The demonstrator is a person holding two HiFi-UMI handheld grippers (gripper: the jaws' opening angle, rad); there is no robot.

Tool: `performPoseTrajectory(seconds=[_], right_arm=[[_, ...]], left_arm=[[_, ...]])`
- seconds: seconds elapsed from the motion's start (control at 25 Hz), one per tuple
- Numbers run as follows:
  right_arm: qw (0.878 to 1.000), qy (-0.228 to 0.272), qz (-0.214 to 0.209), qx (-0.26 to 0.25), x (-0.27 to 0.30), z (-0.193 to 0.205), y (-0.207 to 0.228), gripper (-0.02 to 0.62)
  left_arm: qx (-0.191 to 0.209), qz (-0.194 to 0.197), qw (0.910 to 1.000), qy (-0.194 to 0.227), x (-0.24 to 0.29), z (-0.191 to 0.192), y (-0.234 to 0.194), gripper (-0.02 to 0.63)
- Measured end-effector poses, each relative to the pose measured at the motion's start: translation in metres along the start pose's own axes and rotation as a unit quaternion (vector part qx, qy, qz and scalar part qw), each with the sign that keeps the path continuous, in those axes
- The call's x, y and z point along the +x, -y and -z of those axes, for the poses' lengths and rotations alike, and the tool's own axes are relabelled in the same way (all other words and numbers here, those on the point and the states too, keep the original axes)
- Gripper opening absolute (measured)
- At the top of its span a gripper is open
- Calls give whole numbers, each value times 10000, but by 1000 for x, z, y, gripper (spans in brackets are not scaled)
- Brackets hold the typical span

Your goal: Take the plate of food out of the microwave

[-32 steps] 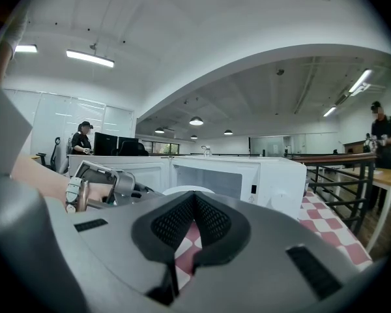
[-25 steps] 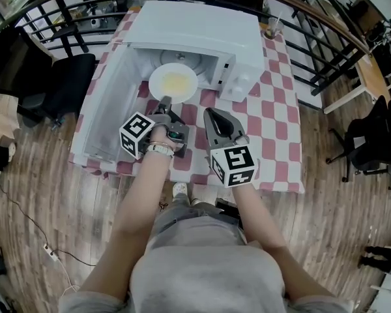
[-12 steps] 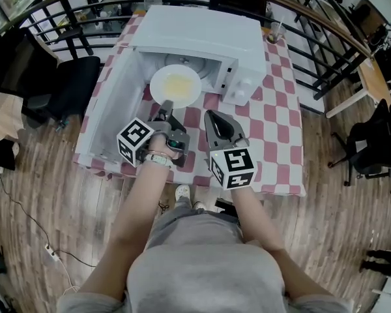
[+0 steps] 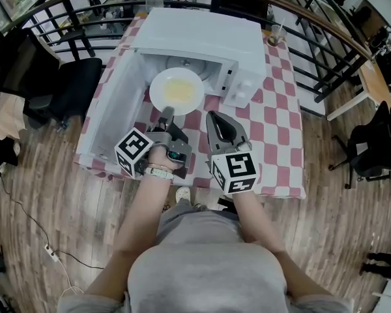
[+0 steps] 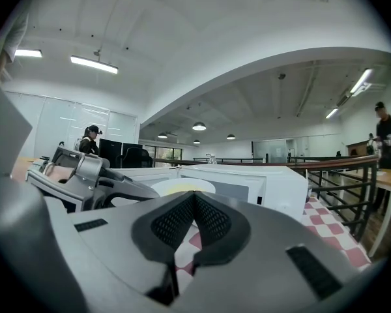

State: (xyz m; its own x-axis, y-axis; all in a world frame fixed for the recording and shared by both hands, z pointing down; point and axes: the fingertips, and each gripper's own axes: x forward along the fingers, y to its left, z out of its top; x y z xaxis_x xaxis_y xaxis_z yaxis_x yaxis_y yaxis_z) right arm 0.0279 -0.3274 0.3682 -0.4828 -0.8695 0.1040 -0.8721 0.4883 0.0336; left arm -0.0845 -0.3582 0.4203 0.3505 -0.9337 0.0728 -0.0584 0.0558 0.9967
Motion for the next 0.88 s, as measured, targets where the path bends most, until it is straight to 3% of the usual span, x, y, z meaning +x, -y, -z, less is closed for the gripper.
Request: performPoseTrajectory(seconds=[0.88], right_arm=[[9992,336,143,-134,-8,-18,-1,25]], left_arm=[[95,291,9994,-134,-9,20,25,15]])
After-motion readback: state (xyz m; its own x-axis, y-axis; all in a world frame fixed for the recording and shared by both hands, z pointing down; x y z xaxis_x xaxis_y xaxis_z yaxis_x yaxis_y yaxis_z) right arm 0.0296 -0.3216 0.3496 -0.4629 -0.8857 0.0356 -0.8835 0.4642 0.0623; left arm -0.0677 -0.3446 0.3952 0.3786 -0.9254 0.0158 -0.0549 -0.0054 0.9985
